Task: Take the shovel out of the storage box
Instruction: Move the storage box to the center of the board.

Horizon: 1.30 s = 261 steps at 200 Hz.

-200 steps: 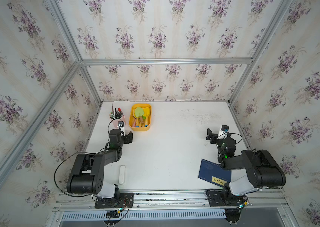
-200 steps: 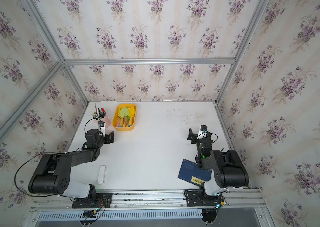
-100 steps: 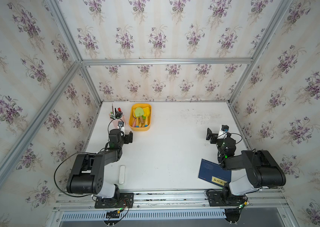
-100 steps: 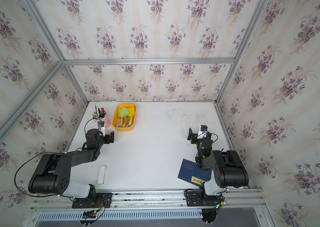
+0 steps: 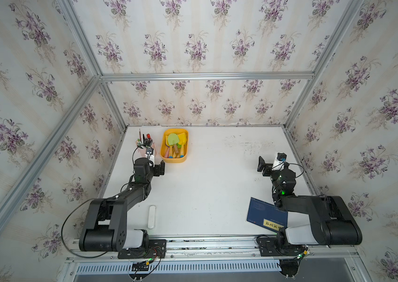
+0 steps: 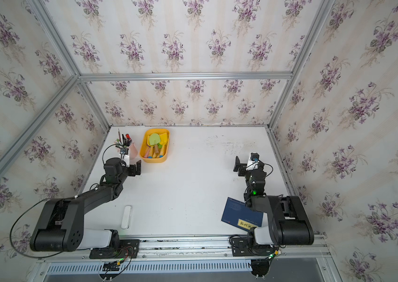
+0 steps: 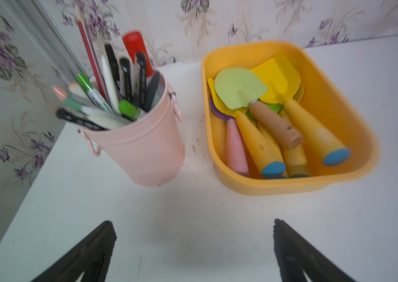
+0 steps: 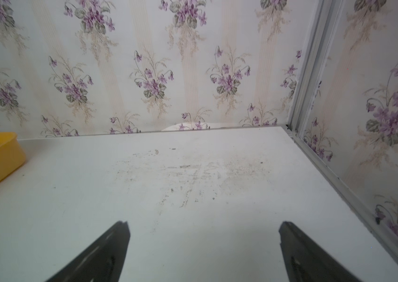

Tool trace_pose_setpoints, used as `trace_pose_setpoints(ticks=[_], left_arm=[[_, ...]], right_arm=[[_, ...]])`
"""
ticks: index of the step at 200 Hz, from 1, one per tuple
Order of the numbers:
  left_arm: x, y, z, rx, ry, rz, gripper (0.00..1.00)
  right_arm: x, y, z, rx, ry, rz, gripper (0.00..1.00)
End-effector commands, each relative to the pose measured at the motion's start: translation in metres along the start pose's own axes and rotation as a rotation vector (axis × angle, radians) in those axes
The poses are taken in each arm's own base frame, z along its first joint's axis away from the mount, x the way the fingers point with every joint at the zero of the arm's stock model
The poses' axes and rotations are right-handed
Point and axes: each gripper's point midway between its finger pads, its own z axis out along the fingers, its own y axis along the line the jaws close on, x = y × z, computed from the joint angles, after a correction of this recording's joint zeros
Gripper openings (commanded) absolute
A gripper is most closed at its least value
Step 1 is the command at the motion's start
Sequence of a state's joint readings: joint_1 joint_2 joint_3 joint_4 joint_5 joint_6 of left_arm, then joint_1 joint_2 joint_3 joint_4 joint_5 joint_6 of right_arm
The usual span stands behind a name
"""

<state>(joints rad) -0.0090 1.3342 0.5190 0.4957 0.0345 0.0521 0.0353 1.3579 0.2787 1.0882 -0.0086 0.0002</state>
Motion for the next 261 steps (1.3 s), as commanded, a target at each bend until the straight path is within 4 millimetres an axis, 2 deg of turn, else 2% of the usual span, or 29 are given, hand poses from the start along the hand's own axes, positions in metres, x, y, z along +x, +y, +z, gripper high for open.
trace_pose_setpoints(ticks=[1, 16, 34, 50, 68, 84, 90, 92, 94, 95, 118, 134, 144, 147, 159, 200, 220, 227, 229, 232, 261], left_arm=[[-0.013, 0.001, -0.016, 0.004, 0.015, -0.044, 1.0], [-0.031, -0.009, -0.024, 0.077, 0.003, -0.146, 1.0], [-0.034, -0.02, -0.024, 0.134, 0.077, -0.331, 1.0], [-0.036, -0.038, -0.02, 0.234, 0.113, -0.446, 1.0], [-0.027, -0.04, -0.015, 0.224, 0.164, -0.56, 0.99], [-0.021, -0.038, -0.011, 0.201, 0.2, -0.612, 0.99], [-0.02, -0.038, -0.009, 0.198, 0.207, -0.623, 0.98], [-0.019, -0.039, -0.009, 0.199, 0.21, -0.627, 0.98], [-0.02, -0.039, -0.008, 0.2, 0.211, -0.629, 0.98], [-0.019, -0.039, -0.007, 0.2, 0.212, -0.631, 0.97], [-0.013, -0.04, 0.003, 0.192, 0.235, -0.663, 0.95], [-0.011, -0.04, 0.009, 0.192, 0.234, -0.683, 0.89], [-0.014, -0.041, 0.011, 0.201, 0.225, -0.69, 0.87], [-0.004, -0.043, 0.017, 0.195, 0.252, -0.693, 0.87], [-0.001, -0.045, 0.023, 0.202, 0.263, -0.7, 0.87], [0.007, -0.045, 0.031, 0.193, 0.277, -0.693, 0.87], [0.01, -0.045, 0.034, 0.191, 0.282, -0.691, 0.87], [0.012, -0.045, 0.035, 0.192, 0.286, -0.692, 0.87], [0.011, -0.045, 0.035, 0.193, 0.284, -0.692, 0.87], [0.012, -0.046, 0.035, 0.193, 0.287, -0.692, 0.87], [0.016, -0.045, 0.038, 0.183, 0.294, -0.684, 0.85]], right_arm=[[-0.004, 0.012, 0.004, -0.038, 0.086, 0.044, 1.0], [-0.021, 0.036, 0.014, -0.124, 0.128, 0.158, 1.0], [-0.036, 0.078, 0.028, -0.201, 0.18, 0.234, 1.0], [-0.037, 0.127, 0.044, -0.253, 0.267, 0.257, 1.0], [-0.036, 0.184, 0.06, -0.31, 0.348, 0.273, 1.0], [-0.029, 0.234, 0.073, -0.367, 0.417, 0.282, 0.99], [-0.024, 0.246, 0.081, -0.372, 0.438, 0.275, 0.99], [-0.016, 0.266, 0.073, -0.407, 0.461, 0.259, 0.98], [-0.02, 0.272, 0.077, -0.412, 0.456, 0.258, 0.98], [-0.014, 0.276, 0.075, -0.416, 0.47, 0.251, 0.97], [0.006, 0.332, 0.093, -0.463, 0.538, 0.212, 0.94], [0.016, 0.364, 0.101, -0.508, 0.564, 0.204, 0.9], [0.027, 0.379, 0.107, -0.521, 0.591, 0.199, 0.89], [0.031, 0.382, 0.109, -0.52, 0.602, 0.197, 0.89], [0.043, 0.396, 0.118, -0.525, 0.638, 0.193, 0.87], [0.075, 0.418, 0.142, -0.521, 0.702, 0.188, 0.8], [0.092, 0.426, 0.151, -0.52, 0.734, 0.178, 0.7], [0.086, 0.427, 0.153, -0.525, 0.726, 0.183, 0.66], [0.103, 0.427, 0.154, -0.517, 0.749, 0.174, 0.65], [0.108, 0.427, 0.154, -0.515, 0.756, 0.172, 0.64], [0.112, 0.428, 0.154, -0.515, 0.756, 0.169, 0.44]])
